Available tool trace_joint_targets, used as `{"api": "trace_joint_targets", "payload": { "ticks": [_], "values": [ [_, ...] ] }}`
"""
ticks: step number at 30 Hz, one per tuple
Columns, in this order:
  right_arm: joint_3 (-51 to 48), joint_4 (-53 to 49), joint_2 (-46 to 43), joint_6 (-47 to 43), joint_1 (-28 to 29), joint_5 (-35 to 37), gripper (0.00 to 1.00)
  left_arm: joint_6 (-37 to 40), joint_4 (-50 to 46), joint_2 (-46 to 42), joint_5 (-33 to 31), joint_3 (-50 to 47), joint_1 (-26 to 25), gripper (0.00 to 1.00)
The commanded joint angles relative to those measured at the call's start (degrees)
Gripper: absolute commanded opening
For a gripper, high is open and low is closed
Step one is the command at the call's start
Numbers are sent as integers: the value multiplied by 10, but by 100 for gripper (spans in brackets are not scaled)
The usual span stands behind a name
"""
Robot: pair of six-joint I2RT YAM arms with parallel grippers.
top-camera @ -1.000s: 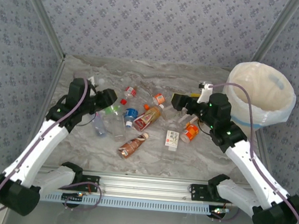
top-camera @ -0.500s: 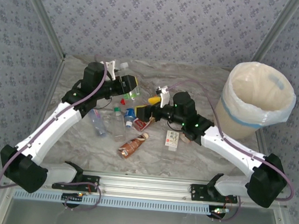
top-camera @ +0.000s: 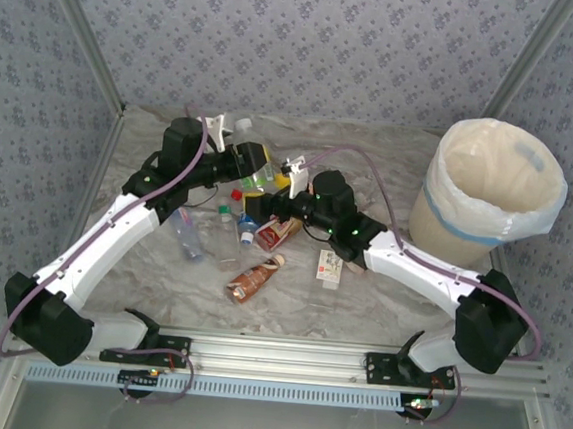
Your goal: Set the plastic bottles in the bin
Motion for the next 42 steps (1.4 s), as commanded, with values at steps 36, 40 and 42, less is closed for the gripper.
{"api": "trace_joint_targets", "payload": {
  "ticks": [36,40,42],
  "values": [
    [241,-536,-172,-213,-187,250,52,28,-118,-127,-349,-96,115,99],
    [265,-569,-205,-222,-250,287,53,19,-77,-158,-361,-155,132,99],
    [264,-570,-217,-214,-296,298,52,26,-56,-168,-363,-177,132,99]
  ]
}}
